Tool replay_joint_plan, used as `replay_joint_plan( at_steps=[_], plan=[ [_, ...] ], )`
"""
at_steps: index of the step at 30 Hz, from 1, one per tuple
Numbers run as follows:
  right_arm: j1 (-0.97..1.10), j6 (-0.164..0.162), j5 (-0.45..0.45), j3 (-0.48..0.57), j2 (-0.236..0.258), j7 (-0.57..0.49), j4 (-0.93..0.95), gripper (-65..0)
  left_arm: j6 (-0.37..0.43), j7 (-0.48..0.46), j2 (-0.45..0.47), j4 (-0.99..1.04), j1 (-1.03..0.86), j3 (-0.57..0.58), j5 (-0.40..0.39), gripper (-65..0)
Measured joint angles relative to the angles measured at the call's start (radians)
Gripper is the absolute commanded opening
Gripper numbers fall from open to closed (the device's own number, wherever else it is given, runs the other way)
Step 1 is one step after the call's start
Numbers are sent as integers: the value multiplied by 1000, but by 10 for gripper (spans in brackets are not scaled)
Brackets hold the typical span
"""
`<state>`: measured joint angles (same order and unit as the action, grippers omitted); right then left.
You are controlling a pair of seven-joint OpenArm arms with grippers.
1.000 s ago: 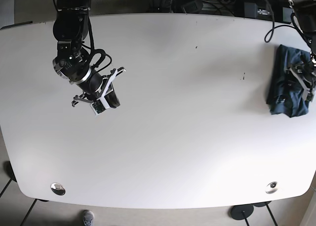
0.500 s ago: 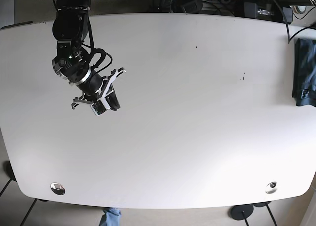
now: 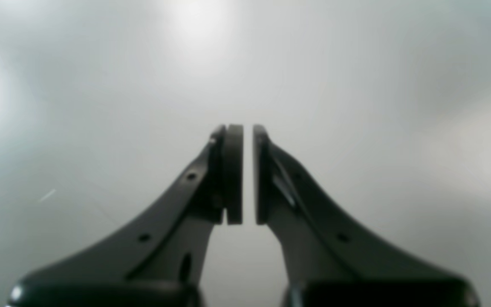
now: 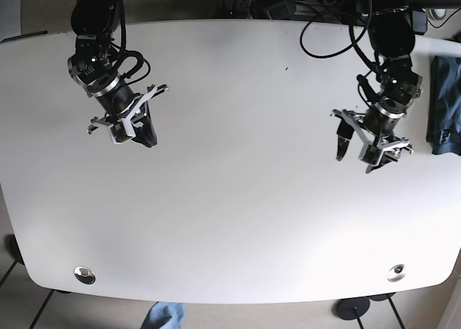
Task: Fold the T-shirt properly
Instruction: 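Grasp the crumpled black shirt with the right gripper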
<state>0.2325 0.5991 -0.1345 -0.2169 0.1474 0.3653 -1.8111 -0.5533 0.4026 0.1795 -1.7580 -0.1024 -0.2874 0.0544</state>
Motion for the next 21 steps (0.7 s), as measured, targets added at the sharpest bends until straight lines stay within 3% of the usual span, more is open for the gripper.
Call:
replay_joint_plan(
  at_steps=[4,7,12,16,21],
  plan=[
    [67,4,-3,-77,-4,-11,-3,-621,19,-173,-192,-16,-115,80,153,-271],
    [137,4,-3,-142,-3,-4,-30,-621,42,-214,-278,-83,-230,135,222,-271],
    [286,11,-11,-156,-4,-5,-107,-621,57,-209,-287,-225,-468,163,223,-272],
    [296,11,-14,-150,-6,-6,-108,-621,57,-220,-289,-225,-502,142,222,-272],
    [286,10,-107,-148,-2,-6,-108,-614,60,-219,-289,-225,-501,97,222,-272]
  ],
)
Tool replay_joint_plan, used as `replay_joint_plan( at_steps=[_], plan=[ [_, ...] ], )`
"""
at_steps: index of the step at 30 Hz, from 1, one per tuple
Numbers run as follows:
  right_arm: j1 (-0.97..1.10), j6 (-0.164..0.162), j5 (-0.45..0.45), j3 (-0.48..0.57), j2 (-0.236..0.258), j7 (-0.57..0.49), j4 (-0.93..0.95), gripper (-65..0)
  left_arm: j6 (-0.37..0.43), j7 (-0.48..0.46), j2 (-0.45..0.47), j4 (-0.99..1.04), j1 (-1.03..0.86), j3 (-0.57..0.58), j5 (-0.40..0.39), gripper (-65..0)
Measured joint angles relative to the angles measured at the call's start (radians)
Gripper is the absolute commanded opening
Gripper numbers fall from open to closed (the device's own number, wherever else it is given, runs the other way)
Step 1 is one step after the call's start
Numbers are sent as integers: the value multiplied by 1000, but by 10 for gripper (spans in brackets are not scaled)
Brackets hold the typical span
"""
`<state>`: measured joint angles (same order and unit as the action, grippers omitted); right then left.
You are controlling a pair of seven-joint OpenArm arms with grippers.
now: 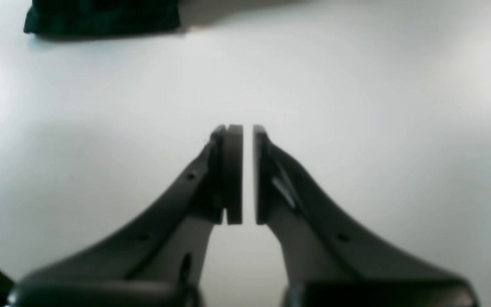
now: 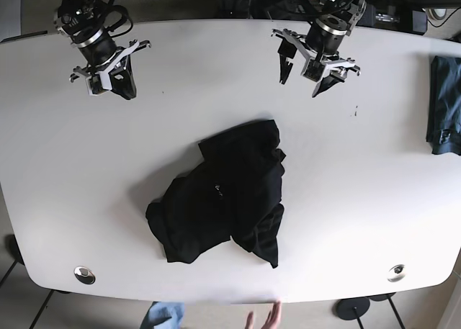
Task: Fold the T-shirt properly
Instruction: 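Grasp the crumpled black shirt with the right gripper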
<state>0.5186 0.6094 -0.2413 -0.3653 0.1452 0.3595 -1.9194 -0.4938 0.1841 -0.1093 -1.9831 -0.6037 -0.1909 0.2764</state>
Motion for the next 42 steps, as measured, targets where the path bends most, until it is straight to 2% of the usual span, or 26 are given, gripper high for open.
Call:
replay_joint_plan(
  at_steps=[1,2,6,7,8,10,12,14,19,22,25,30,31,32,33,35,37,39,42],
  plan=[
    [-9,-6,1,19,2,5,0,-593,0,2,0,0,0,-1,0,-272],
    [-25,-10,2,50,4,12,1,-545,0,2,2,0,2,-1,0,-272],
    [-120,-6,-3,185,13,16,5,-258,0,2,3,13,26,-1,0,-268],
    [-172,-6,-3,214,13,64,24,-170,0,2,6,13,32,-2,0,-267],
    [-216,-4,-1,222,12,103,43,-132,0,2,5,13,37,-4,1,-267],
    [-350,-12,2,232,-7,175,120,-120,0,10,5,13,39,-2,0,-267],
    [-485,-9,-2,249,-32,222,225,-120,-3,103,5,15,57,-2,1,-267],
    [-584,-11,3,285,-42,252,317,-120,-3,142,8,16,84,-2,0,-267],
    [-859,-10,-2,476,-44,251,632,-113,-3,183,7,24,119,-3,0,-267],
    [-951,-10,1,533,-77,251,752,-109,-3,183,7,25,119,-3,0,-268],
    [-1026,-10,-3,645,-87,245,836,-109,-3,183,7,25,119,-3,0,-268],
    [-1028,-6,-3,776,-121,176,909,-130,-3,187,4,40,135,-3,0,-269],
    [-1026,-7,-3,793,-124,164,933,-171,-3,186,4,44,143,-3,0,-271],
    [-1019,-7,-2,796,-129,151,948,-244,-3,186,5,47,153,-3,0,-271],
    [-995,-11,-2,790,-128,112,951,-403,0,182,5,49,156,-3,0,-271],
    [-959,-14,-2,790,-120,109,934,-640,-1,185,5,59,152,-3,1,-271],
    [-908,-14,-8,791,-89,117,846,-595,-1,188,5,62,153,-3,0,-271],
    [-830,-15,-11,790,-48,146,695,-609,0,186,7,62,158,-3,1,-271],
    [-679,-8,0,745,14,279,423,-614,0,184,7,65,182,-3,0,-271]
  ],
)
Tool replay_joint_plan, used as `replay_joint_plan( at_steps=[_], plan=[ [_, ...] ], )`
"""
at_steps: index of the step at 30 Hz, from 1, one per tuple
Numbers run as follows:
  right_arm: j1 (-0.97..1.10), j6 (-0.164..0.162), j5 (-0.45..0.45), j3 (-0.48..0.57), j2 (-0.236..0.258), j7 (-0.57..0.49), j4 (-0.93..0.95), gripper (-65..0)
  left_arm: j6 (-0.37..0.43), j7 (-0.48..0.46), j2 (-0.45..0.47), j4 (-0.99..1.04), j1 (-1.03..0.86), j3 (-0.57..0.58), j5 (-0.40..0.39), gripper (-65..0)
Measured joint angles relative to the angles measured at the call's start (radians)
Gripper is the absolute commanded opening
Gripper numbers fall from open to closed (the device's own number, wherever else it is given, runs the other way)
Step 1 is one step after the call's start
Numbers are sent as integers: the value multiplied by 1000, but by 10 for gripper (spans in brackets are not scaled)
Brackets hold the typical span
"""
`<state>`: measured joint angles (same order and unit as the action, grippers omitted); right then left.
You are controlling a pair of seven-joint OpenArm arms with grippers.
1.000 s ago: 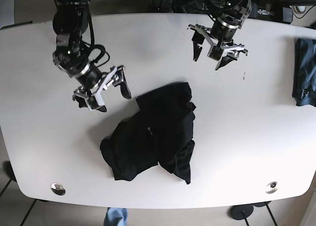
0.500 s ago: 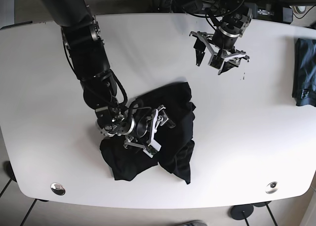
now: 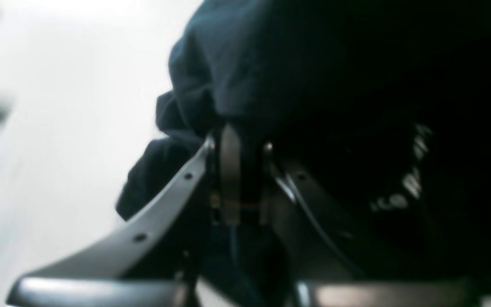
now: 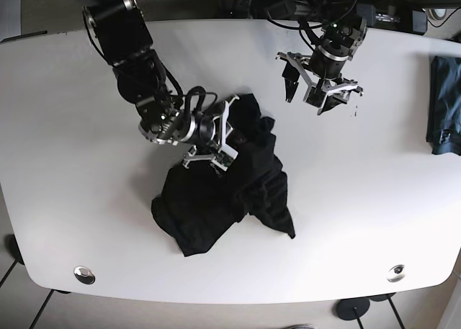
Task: Fold the T-shirt properly
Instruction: 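Grasp the crumpled black shirt with the right gripper, then lift the black shirt high with the right gripper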
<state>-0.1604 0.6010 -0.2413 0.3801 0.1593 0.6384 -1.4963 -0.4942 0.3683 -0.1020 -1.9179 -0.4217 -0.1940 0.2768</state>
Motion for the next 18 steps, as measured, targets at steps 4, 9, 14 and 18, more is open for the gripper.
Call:
replay_joint_plan(
  at_steps=[4,9,14,18],
  plan=[
    [222,2,-6,-130,57,29,-241,-604,-1,1,0,52,4,0,0,-271],
    [363,3,-12,-296,60,42,-431,-214,-3,1,0,89,27,0,0,-271],
    [368,5,-6,-300,55,41,-511,-98,-3,0,0,97,42,0,0,-271],
    [234,2,-10,-139,56,31,-480,-140,-3,2,0,97,48,0,0,-271]
  ],
)
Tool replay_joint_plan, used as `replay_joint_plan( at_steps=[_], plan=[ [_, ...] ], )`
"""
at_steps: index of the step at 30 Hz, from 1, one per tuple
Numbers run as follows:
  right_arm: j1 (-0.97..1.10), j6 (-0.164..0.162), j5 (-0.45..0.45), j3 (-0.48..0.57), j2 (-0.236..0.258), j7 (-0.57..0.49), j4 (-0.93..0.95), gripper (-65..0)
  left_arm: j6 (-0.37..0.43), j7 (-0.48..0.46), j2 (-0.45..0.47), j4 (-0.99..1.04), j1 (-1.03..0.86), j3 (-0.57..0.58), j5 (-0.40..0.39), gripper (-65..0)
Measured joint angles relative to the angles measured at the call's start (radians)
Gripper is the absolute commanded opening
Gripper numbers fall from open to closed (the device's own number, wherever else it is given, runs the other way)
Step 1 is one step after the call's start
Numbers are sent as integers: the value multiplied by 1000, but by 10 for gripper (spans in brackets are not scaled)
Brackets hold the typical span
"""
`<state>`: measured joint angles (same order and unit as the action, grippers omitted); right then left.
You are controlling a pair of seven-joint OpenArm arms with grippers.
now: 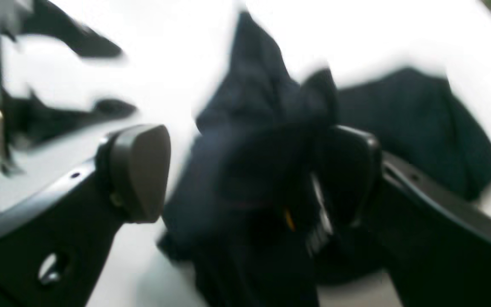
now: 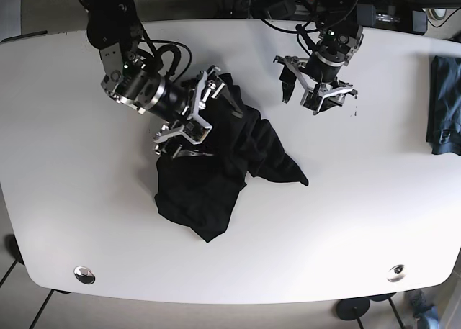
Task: Fold the T-shirt properly
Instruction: 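Lift the black shirt high with the right gripper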
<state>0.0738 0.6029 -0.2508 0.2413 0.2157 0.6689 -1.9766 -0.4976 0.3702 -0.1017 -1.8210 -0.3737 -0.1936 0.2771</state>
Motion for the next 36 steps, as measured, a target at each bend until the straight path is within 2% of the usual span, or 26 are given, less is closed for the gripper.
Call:
replay_joint_plan(
  at_steps=[4,8,10,12,14,17,19,21,23,25,27,29,30,33,34,36],
  plan=[
    [-168,0,13,147,-13,100,125,-197,0,0,28,0,3,2,0,-271],
    [-273,0,-6,228,-57,88,256,-198,-1,0,39,0,2,2,0,-271],
    [-327,0,18,274,-64,95,347,-198,0,0,41,0,2,2,0,-271],
    [-361,-2,116,304,-89,95,415,-198,0,0,41,0,2,2,0,-271],
    [-363,1,230,304,-138,62,467,-198,0,-1,41,0,2,2,0,-271],
    [-354,5,299,306,-152,16,494,-203,0,0,41,0,2,2,0,-271],
    [-355,4,297,302,-139,16,507,-285,0,0,40,0,2,2,0,-271],
    [-355,4,265,302,-123,16,508,-338,0,0,40,1,2,2,0,-271],
    [-352,6,229,275,-119,16,508,-330,0,-1,42,8,3,2,0,-271],
    [-343,6,197,203,-121,11,508,-325,0,0,41,26,3,2,0,-271],
    [-335,3,195,130,-117,13,508,-330,0,0,41,34,3,2,0,-271],
    [-327,3,195,102,-115,16,509,-336,0,-1,41,34,3,2,0,-271],
    [-325,4,195,98,-115,16,510,-361,0,-1,41,34,4,2,0,-271],
    [-325,7,192,99,-119,15,510,-585,0,-1,42,34,3,2,0,-271],
    [-325,7,192,98,-118,15,510,-637,0,0,41,34,4,2,0,-271],
    [-322,5,192,98,-116,15,510,-628,0,0,41,34,3,2,0,-271]
  ],
)
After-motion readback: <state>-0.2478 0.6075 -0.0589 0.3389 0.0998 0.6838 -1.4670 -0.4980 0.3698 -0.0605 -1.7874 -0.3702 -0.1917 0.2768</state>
